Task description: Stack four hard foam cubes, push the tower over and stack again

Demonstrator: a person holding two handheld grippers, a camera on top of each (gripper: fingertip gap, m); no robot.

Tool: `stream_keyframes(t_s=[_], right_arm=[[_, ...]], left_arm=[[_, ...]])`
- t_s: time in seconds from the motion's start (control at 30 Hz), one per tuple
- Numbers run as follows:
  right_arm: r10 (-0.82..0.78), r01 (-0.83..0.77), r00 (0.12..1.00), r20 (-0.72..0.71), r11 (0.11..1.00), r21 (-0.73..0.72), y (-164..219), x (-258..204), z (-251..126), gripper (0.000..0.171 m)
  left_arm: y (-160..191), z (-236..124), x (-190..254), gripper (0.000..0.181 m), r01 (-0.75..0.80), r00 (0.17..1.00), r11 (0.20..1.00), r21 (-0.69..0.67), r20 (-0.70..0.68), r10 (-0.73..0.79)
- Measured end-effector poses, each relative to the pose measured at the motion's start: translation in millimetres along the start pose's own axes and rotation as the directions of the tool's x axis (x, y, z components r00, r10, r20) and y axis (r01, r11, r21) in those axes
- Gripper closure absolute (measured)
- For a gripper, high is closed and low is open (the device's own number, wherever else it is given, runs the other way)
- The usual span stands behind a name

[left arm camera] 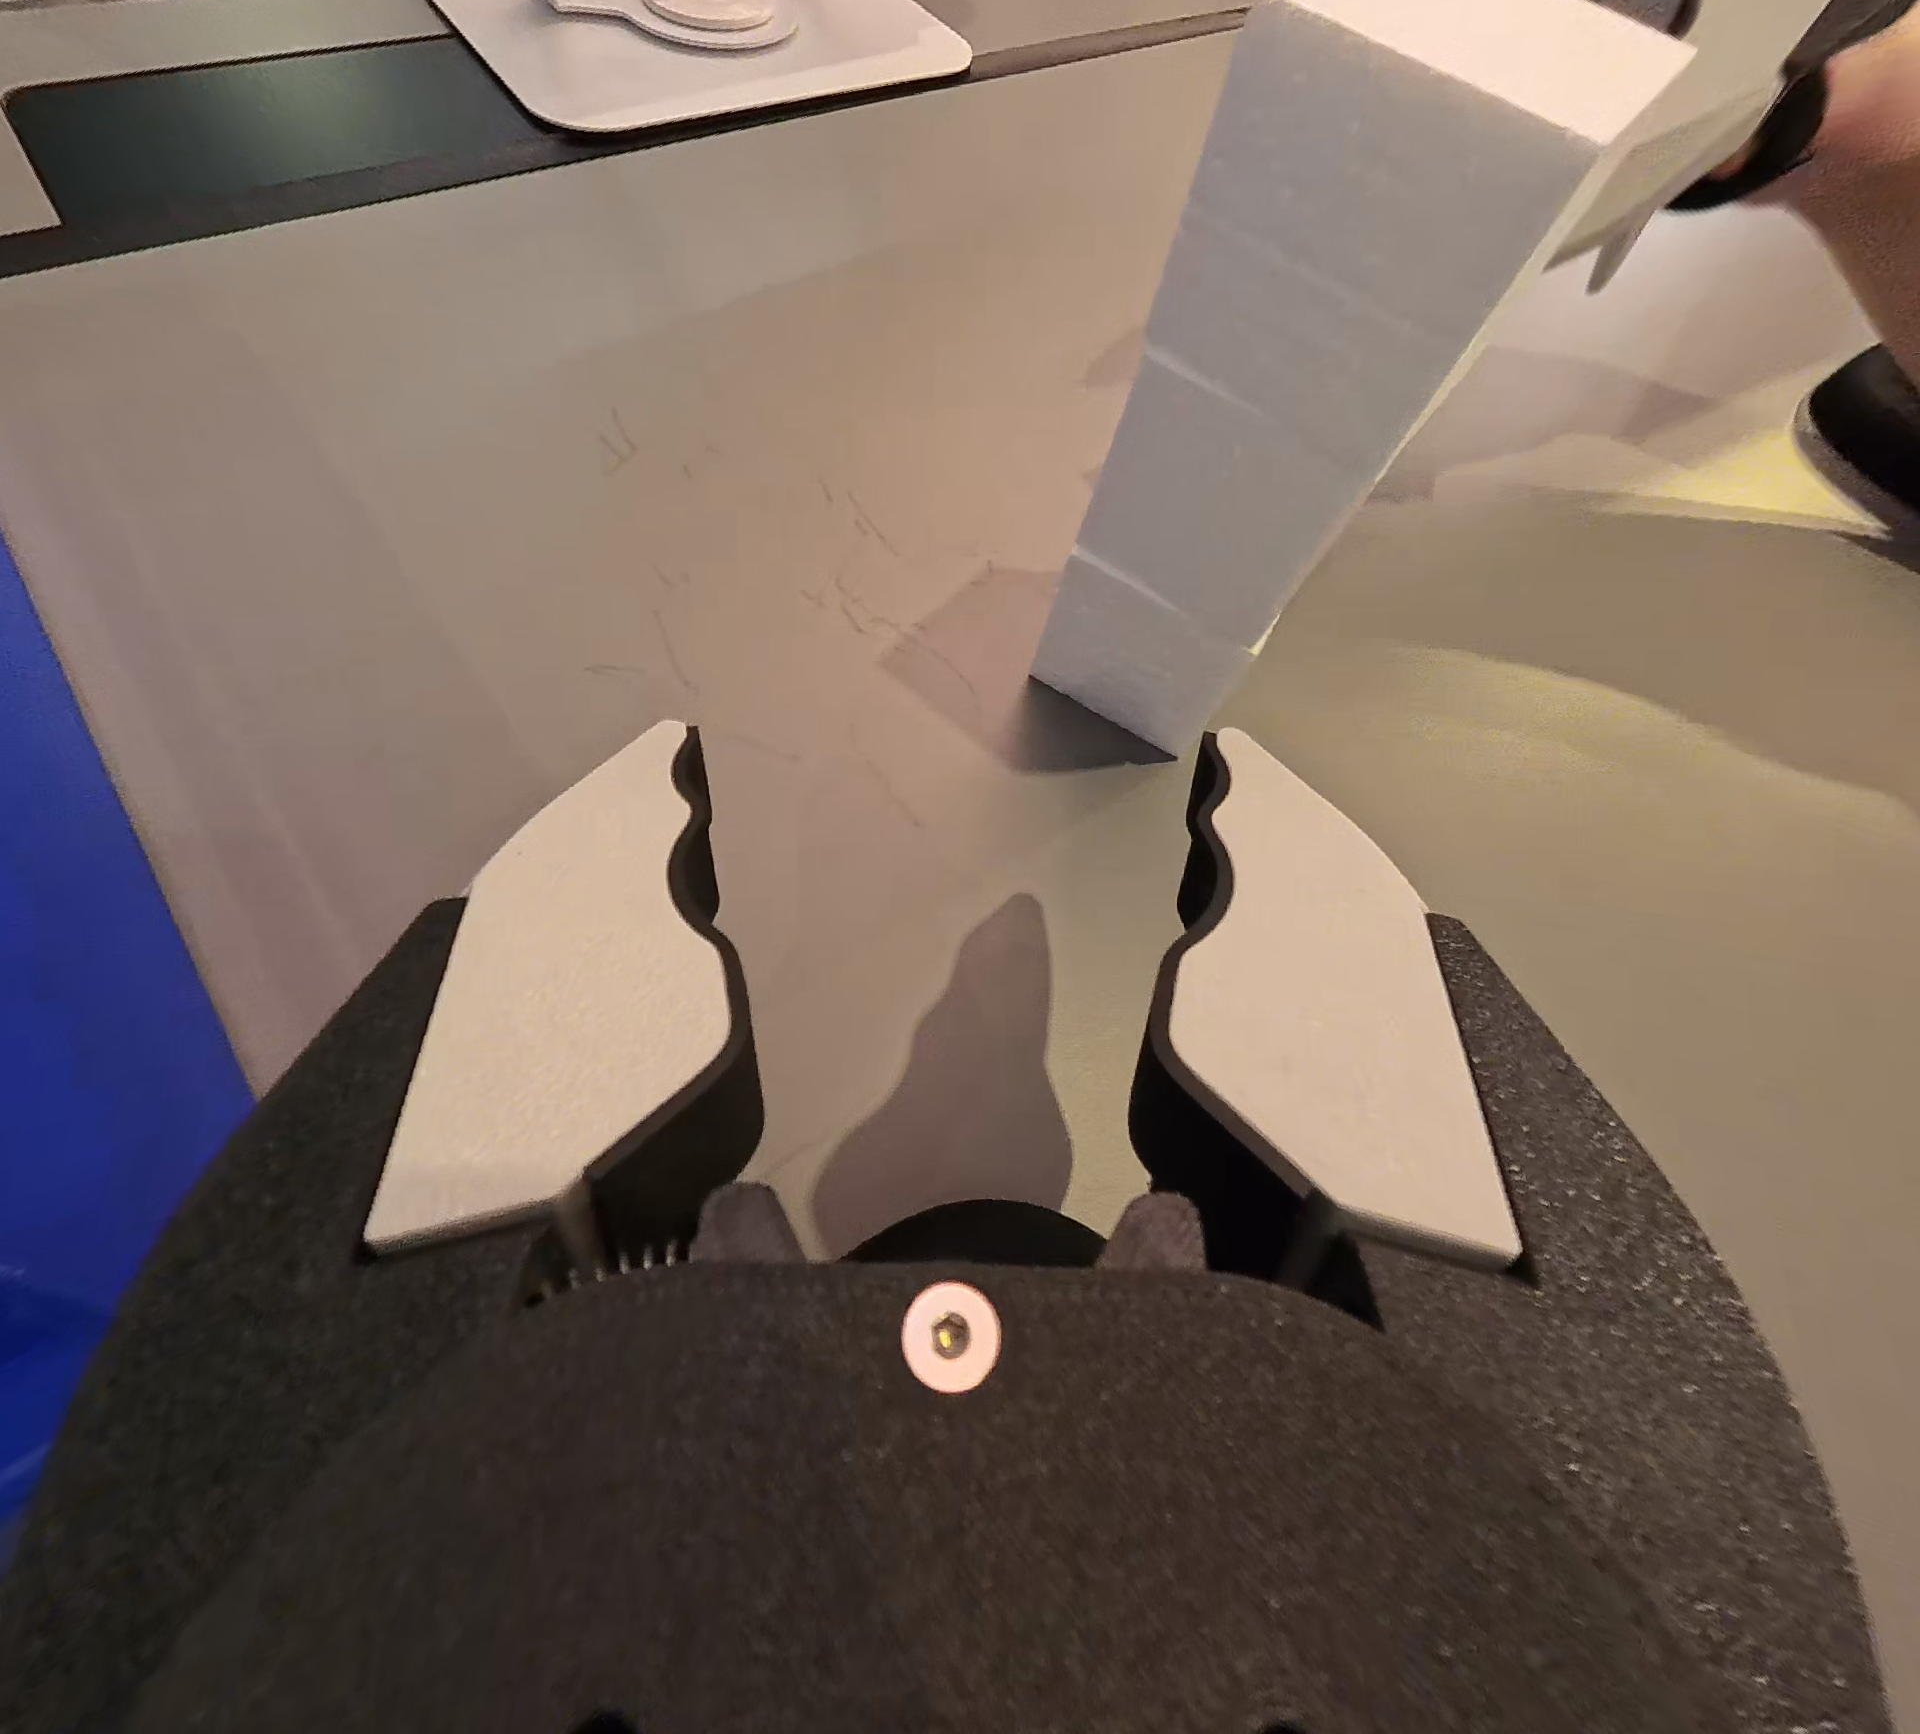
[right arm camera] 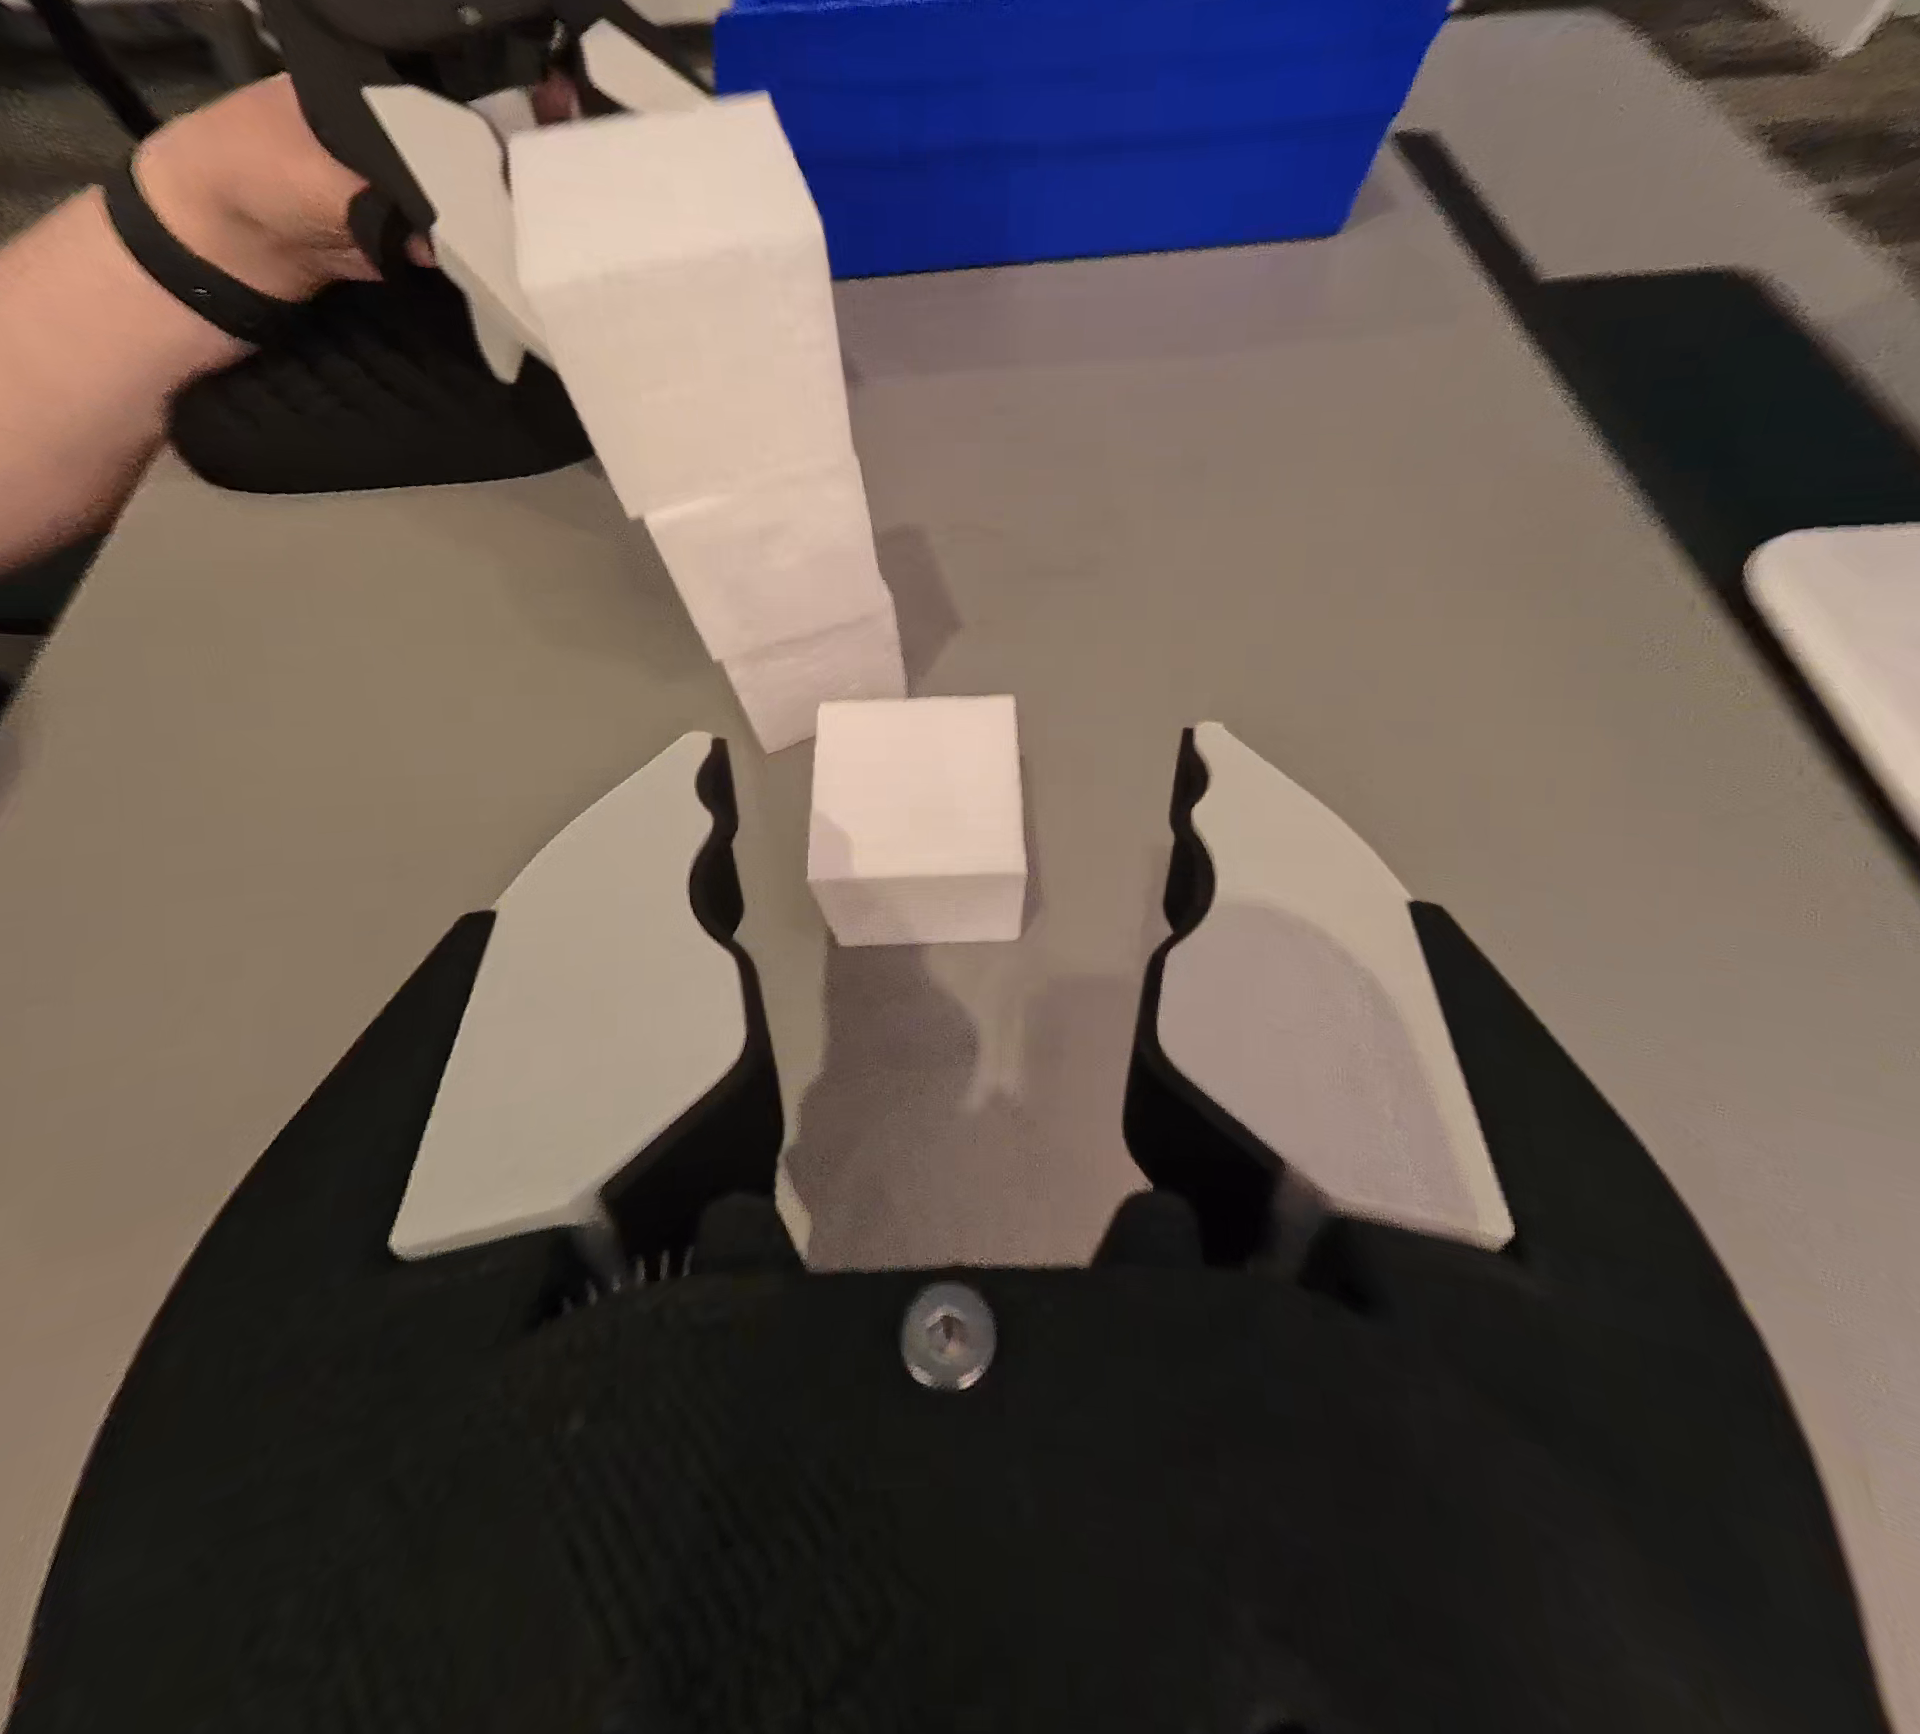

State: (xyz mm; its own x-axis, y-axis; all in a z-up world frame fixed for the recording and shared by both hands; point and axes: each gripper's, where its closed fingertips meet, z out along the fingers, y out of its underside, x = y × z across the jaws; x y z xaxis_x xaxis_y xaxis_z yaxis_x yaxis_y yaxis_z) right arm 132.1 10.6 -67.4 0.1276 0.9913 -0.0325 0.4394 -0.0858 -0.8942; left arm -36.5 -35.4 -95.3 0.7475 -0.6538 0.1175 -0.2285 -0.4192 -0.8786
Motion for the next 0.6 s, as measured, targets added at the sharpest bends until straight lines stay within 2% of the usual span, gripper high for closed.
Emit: stream_keyframes(t_s=[0.07, 0.27, 0.37, 0.5, 0.6], right_arm=[[0.032, -0.032, 0.999, 0.044, 0.999, 0.004, 12, -3, 8, 0.088], [0.001, 0.008, 0.998, 0.056, 0.987, -0.160, 45, -6, 26, 0.090], [-0.016, 0.029, 0.998, 0.067, 0.978, -0.206, 54, -9, 32, 0.096], [-0.021, 0.039, 0.996, 0.087, 0.976, -0.213, 56, -11, 32, 0.112], [-0.040, 0.059, 0.995, 0.088, 0.973, -0.223, 56, -9, 29, 0.113]], left_arm=[[1, -1, -1, 0.093, 0.004, 1.000, 1.000, 0.000, 0.000, -0.004], [2, -2, -2, 0.093, 0.021, 1.000, 1.000, 0.006, -0.005, -0.021], [2, -1, -2, 0.093, 0.011, 1.000, 1.000, 0.001, -0.001, -0.011], [4, -1, -2, 0.093, 0.013, 1.000, 1.000, -0.006, -0.001, -0.013], [4, -1, -3, 0.093, 0.021, 1.000, 1.000, -0.002, -0.002, -0.021]])
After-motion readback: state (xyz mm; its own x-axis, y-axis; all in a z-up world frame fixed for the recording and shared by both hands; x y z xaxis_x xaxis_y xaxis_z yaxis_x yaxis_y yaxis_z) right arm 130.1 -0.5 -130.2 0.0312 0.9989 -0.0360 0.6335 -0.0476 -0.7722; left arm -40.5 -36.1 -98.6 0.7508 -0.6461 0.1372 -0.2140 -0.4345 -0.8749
